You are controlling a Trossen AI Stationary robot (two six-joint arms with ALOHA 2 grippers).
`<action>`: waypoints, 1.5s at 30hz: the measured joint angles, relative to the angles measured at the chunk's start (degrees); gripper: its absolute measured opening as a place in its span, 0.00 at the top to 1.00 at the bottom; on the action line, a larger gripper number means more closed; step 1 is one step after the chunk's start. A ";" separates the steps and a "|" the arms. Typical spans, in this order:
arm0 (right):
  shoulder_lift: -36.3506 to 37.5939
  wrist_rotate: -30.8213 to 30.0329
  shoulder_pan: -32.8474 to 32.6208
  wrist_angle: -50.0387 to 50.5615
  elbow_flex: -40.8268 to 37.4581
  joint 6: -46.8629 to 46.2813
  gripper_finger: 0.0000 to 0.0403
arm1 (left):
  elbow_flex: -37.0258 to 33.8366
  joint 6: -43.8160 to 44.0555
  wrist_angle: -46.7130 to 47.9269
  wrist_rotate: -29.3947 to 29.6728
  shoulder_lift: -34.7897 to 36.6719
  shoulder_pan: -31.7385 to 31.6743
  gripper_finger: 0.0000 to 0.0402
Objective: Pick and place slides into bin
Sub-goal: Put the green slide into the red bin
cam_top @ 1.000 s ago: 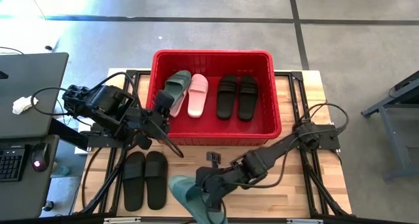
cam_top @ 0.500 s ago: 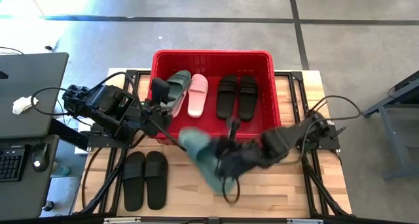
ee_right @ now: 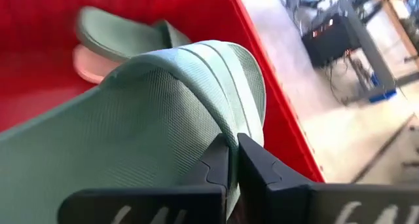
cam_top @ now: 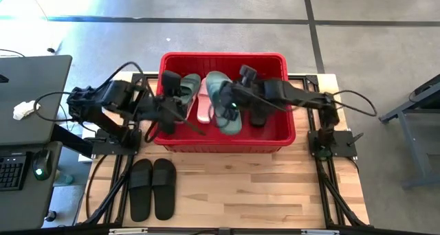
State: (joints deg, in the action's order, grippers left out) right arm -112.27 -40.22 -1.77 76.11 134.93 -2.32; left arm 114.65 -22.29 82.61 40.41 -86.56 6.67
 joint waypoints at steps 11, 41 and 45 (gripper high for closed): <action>-9.20 4.74 10.22 -3.78 -0.02 1.23 1.00 | 0.00 -9.45 -6.17 -12.26 0.00 -9.71 0.57; -23.96 9.29 17.45 -16.21 0.00 1.24 1.00 | -36.09 -19.30 -35.55 -27.36 20.25 -32.58 0.57; -24.57 11.83 18.19 -17.42 -0.02 1.38 1.00 | -38.77 -19.16 -38.01 -28.16 20.24 -32.56 0.57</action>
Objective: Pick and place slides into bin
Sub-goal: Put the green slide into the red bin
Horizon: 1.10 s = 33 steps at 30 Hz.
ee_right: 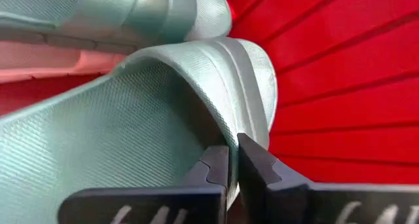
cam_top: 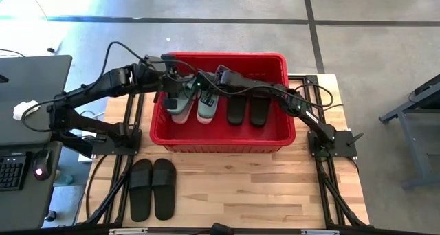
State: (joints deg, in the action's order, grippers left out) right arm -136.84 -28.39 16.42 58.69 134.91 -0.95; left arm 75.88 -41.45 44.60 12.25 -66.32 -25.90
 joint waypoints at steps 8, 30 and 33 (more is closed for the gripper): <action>0.00 3.93 1.79 -1.04 0.00 -0.09 1.00 | -1.71 0.81 -1.78 -0.26 -0.04 0.00 0.57; -0.02 6.22 2.63 -1.97 0.02 -2.04 1.00 | -1.77 2.73 -4.64 -0.04 -0.07 0.01 0.57; -0.02 8.48 2.82 -2.30 0.02 -2.05 1.00 | -1.77 2.87 -4.84 -0.02 -0.07 0.01 0.57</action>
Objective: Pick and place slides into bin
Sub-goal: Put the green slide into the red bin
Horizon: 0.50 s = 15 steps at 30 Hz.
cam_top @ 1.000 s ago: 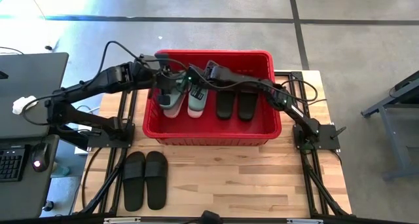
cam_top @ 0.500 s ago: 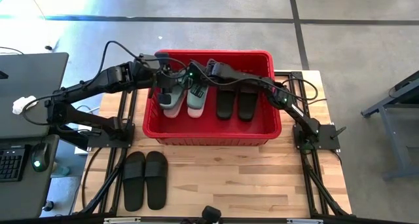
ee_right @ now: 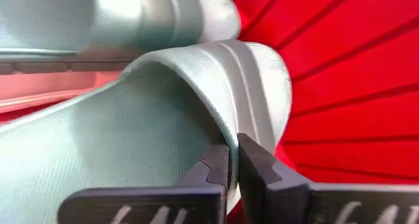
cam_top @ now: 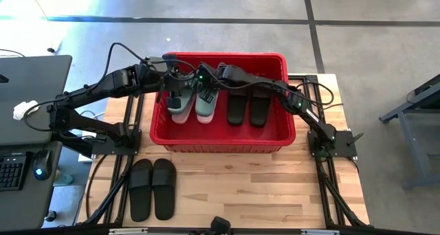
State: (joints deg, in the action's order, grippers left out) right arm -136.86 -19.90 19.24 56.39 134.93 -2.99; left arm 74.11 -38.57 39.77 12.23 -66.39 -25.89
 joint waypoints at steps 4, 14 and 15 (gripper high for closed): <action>-0.02 2.72 0.59 0.01 0.00 0.12 0.99 | 0.00 0.10 0.00 -0.24 0.00 0.00 0.57; -0.02 2.95 1.06 -0.65 0.00 2.35 0.80 | 0.00 1.39 0.50 -1.31 0.00 0.00 0.57; -0.02 2.87 1.06 -1.08 0.00 2.39 0.78 | 0.00 1.39 0.52 -1.31 0.00 0.02 0.57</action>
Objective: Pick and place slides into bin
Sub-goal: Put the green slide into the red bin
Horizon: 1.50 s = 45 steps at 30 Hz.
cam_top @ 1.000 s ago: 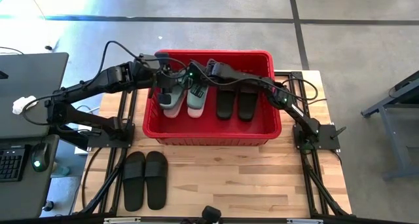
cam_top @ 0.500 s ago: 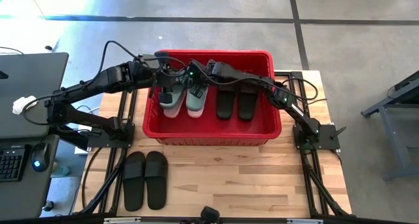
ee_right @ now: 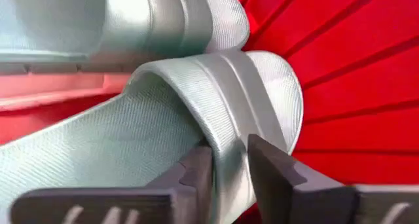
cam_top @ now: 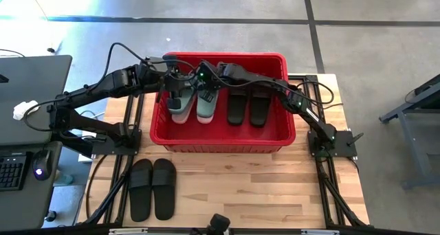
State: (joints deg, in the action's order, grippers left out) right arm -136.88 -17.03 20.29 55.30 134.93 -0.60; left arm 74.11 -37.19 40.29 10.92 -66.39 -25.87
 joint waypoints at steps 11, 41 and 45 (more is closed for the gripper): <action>-0.02 -0.81 0.00 -0.54 0.00 -0.44 0.67 | 0.00 0.07 0.25 -0.02 0.00 0.00 0.57; -0.02 6.77 1.07 -0.54 0.00 2.12 0.67 | -4.55 1.46 -0.57 0.02 -0.04 0.00 0.57; 0.09 6.76 0.94 -0.51 0.00 2.14 0.67 | -4.53 1.49 -0.08 0.48 -0.04 0.00 0.57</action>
State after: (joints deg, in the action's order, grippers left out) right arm -136.79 -10.27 21.23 54.80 134.93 1.54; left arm 69.57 -35.70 40.21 11.40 -66.43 -25.87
